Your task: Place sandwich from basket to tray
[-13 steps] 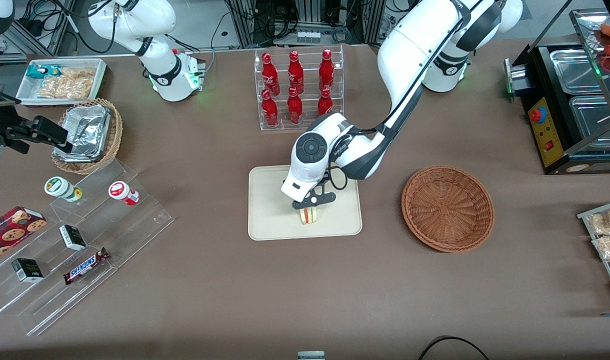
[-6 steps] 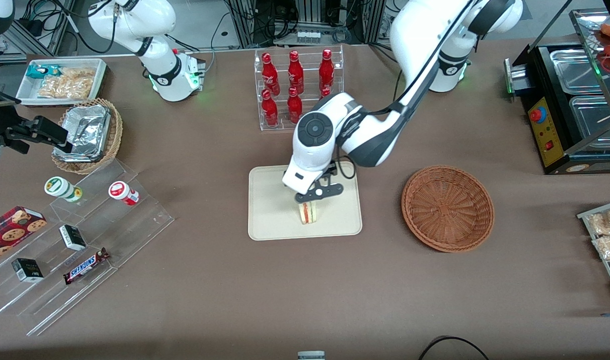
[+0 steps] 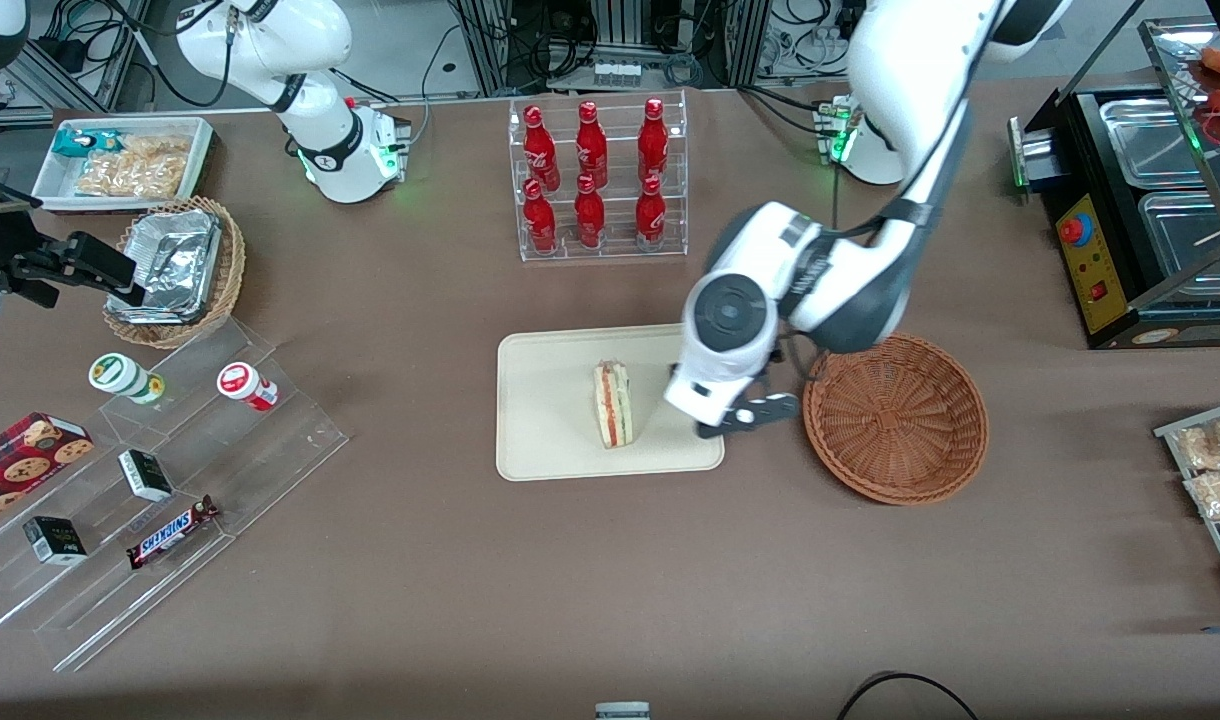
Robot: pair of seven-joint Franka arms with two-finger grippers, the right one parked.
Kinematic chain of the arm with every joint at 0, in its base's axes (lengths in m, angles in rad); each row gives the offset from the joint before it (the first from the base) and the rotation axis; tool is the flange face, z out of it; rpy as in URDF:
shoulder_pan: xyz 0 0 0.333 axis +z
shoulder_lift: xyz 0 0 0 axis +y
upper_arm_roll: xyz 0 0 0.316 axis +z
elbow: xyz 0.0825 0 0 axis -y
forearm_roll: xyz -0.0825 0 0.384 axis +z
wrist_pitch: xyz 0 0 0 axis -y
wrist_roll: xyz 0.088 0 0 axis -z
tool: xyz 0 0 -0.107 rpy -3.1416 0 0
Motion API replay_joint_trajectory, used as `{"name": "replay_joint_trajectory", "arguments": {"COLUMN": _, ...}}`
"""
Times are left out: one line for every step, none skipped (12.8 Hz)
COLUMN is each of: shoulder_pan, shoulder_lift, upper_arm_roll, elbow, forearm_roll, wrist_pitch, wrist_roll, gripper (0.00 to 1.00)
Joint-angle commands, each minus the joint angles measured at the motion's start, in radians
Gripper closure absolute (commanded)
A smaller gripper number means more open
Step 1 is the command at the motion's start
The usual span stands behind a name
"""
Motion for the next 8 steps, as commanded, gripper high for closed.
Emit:
{"name": "replay_joint_trajectory", "arguments": {"shoulder_pan": 0.004, "shoulder_lift": -0.128, "upper_arm_roll": 0.072, "elbow": -0.141, "forearm_roll": 0.007, "wrist_pitch": -0.003, "wrist_roll": 0.128, "gripper": 0.0}}
{"name": "replay_joint_trajectory", "arguments": {"shoulder_pan": 0.004, "shoulder_lift": -0.163, "upper_arm_roll": 0.11, "elbow": -0.18, "forearm_roll": 0.007, "wrist_pitch": 0.001, "wrist_roll": 0.181, "gripper": 0.0}}
{"name": "replay_joint_trajectory", "arguments": {"shoulder_pan": 0.004, "shoulder_lift": -0.194, "upper_arm_roll": 0.141, "elbow": -0.208, "forearm_roll": 0.006, "wrist_pitch": 0.003, "wrist_roll": 0.237, "gripper": 0.0}}
{"name": "replay_joint_trajectory", "arguments": {"shoulder_pan": 0.004, "shoulder_lift": -0.208, "upper_arm_roll": 0.164, "elbow": -0.213, "forearm_roll": 0.004, "wrist_pitch": -0.002, "wrist_roll": 0.273, "gripper": 0.0}}
{"name": "replay_joint_trajectory", "arguments": {"shoulder_pan": 0.004, "shoulder_lift": -0.219, "upper_arm_roll": 0.179, "elbow": -0.213, "forearm_roll": 0.003, "wrist_pitch": -0.008, "wrist_roll": 0.294, "gripper": 0.0}}
{"name": "replay_joint_trajectory", "arguments": {"shoulder_pan": 0.005, "shoulder_lift": -0.229, "upper_arm_roll": 0.184, "elbow": -0.213, "forearm_roll": 0.001, "wrist_pitch": -0.014, "wrist_roll": 0.301, "gripper": 0.0}}
{"name": "replay_joint_trajectory", "arguments": {"shoulder_pan": 0.004, "shoulder_lift": -0.231, "upper_arm_roll": 0.188, "elbow": -0.212, "forearm_roll": -0.002, "wrist_pitch": -0.02, "wrist_roll": 0.301, "gripper": 0.0}}
{"name": "replay_joint_trajectory", "arguments": {"shoulder_pan": 0.004, "shoulder_lift": -0.231, "upper_arm_roll": 0.188, "elbow": -0.208, "forearm_roll": -0.003, "wrist_pitch": -0.02, "wrist_roll": 0.301, "gripper": 0.0}}
